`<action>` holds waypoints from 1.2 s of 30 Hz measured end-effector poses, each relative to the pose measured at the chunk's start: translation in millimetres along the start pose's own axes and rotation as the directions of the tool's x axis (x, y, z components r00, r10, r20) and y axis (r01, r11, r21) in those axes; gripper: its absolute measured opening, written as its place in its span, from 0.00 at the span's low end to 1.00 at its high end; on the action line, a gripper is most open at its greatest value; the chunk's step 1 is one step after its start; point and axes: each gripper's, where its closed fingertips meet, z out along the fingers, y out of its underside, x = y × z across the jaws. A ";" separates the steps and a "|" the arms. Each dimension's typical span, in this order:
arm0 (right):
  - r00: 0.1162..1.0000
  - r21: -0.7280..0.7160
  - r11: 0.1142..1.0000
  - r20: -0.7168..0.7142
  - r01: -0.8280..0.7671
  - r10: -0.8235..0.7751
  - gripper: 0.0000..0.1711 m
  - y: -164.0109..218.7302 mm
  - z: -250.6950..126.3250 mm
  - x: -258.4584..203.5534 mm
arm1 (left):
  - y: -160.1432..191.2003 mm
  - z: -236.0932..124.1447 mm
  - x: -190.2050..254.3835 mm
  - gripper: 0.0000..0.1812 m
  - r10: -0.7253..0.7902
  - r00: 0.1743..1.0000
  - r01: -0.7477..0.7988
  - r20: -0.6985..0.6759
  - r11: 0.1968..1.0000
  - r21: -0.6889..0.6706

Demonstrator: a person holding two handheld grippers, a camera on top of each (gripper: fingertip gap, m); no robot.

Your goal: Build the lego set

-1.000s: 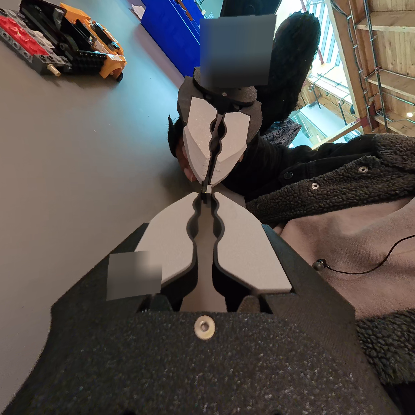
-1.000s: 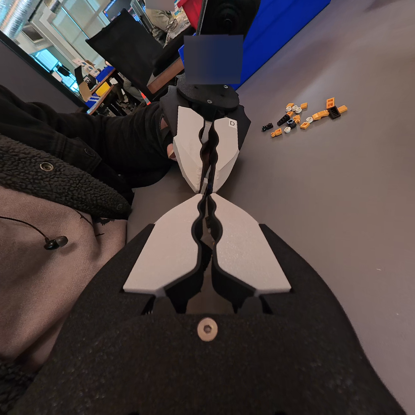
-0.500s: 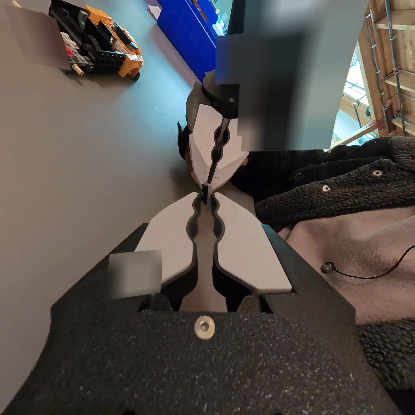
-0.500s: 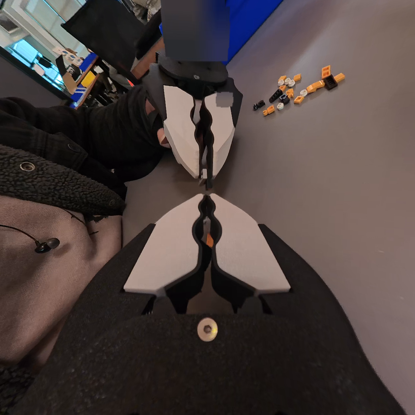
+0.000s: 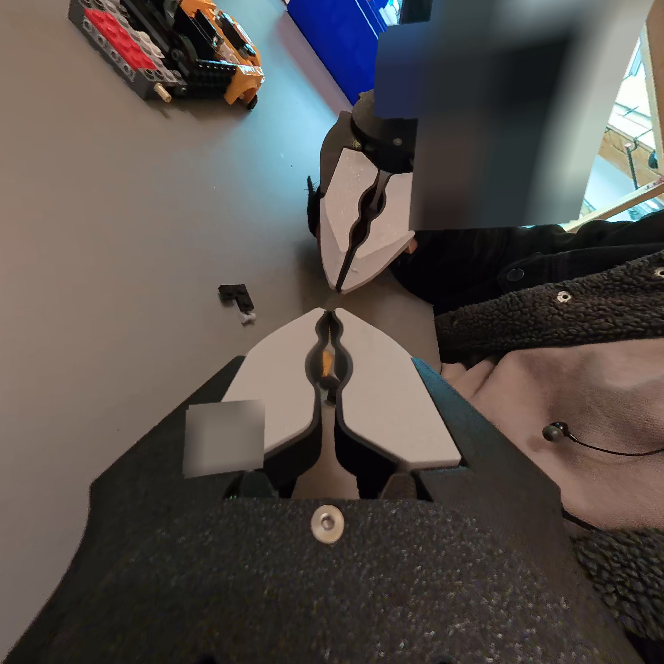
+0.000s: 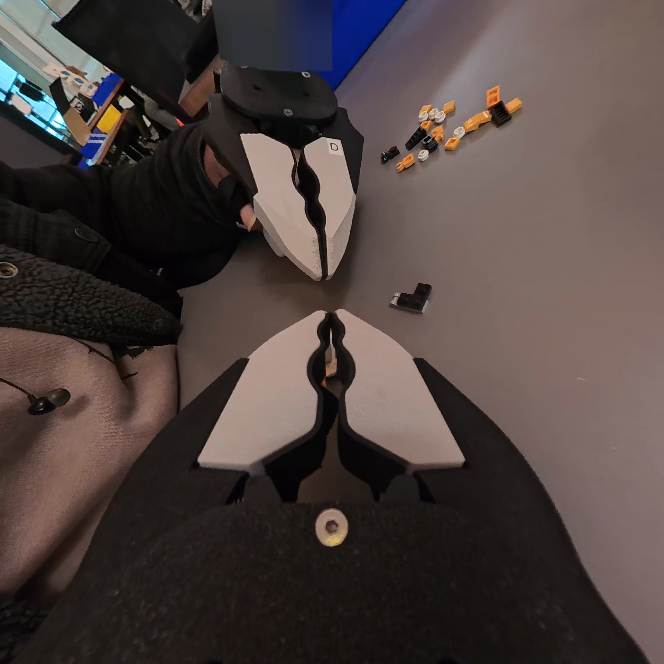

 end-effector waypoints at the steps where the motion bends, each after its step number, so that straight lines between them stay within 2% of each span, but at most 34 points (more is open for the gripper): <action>1: 1.000 0.002 1.000 -0.008 0.002 -0.002 0.00 -0.3 -0.3 1.4 | 0.0 0.0 -0.2 0.00 0.002 1.000 -0.002 0.002 1.000 0.000; 4: 0.998 0.004 0.999 -0.051 0.035 -0.035 0.02 -1.0 -0.5 6.4 | -0.8 -0.3 -1.3 0.00 0.004 1.000 -0.004 0.010 1.000 0.005; 7: 0.980 -0.015 0.990 -0.142 0.139 -0.140 0.07 -2.8 -1.2 15.7 | -3.3 -1.4 -3.2 0.00 0.003 1.000 -0.003 0.020 1.000 0.021; 10: 0.931 -0.097 0.962 -0.246 0.254 -0.271 0.14 -4.7 1.1 28.4 | -6.0 -2.2 -5.6 0.01 -0.008 1.000 0.007 0.026 0.999 0.037; 15: 0.873 -0.290 0.907 -0.295 0.307 -0.390 0.25 4.0 18.7 35.8 | -9.2 -5.2 -6.0 0.01 -0.007 0.999 0.005 0.032 0.998 0.056; 18: 0.839 -0.414 0.865 -0.329 0.285 -0.434 0.18 14.0 24.6 46.0 | -10.5 -7.4 -5.1 0.01 0.004 0.999 -0.006 0.039 0.998 0.059; 21: 0.830 -0.424 0.856 -0.330 0.296 -0.450 0.02 13.2 27.2 44.6 | -10.4 -9.5 -4.9 0.01 0.023 0.998 -0.026 0.056 0.998 0.053; 31: 0.844 -0.339 0.887 -0.329 0.314 -0.424 0.00 4.5 19.6 42.8 | -10.1 -12.5 -10.1 0.02 0.050 0.993 -0.055 0.104 0.997 0.045; 36: 0.849 -0.314 0.897 -0.333 0.312 -0.411 0.10 1.0 14.9 45.9 | -14.9 -18.1 -15.8 0.02 0.060 0.987 -0.071 0.148 0.995 0.068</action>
